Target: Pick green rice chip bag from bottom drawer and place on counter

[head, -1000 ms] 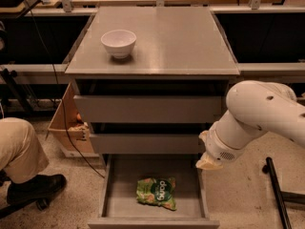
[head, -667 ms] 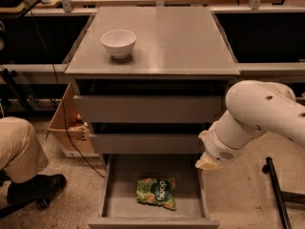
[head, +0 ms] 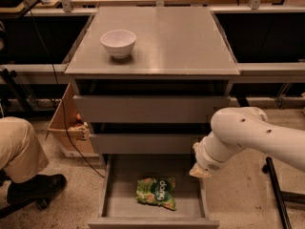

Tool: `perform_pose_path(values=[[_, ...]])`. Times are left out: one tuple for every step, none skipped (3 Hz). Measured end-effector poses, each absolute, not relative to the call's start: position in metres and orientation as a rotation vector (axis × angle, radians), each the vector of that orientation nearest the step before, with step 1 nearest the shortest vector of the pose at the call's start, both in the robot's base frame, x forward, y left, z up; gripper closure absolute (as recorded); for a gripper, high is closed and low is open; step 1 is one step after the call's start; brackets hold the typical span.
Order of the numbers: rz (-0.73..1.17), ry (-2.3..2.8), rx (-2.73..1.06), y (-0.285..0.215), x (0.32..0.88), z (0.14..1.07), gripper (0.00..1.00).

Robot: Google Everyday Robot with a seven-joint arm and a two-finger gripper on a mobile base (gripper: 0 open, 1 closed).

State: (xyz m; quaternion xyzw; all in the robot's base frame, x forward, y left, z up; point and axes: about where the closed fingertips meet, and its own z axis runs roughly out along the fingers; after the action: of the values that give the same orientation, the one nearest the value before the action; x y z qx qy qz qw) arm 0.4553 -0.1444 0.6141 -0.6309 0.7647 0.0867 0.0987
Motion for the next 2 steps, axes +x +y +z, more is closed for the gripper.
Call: perform_pose_path(values=[[0.260, 2.236, -1.858, -0.144, 0.475, 0.561, 0.00], [0.324, 2.207, -1.869, -0.133, 0.487, 0.493, 0.22]])
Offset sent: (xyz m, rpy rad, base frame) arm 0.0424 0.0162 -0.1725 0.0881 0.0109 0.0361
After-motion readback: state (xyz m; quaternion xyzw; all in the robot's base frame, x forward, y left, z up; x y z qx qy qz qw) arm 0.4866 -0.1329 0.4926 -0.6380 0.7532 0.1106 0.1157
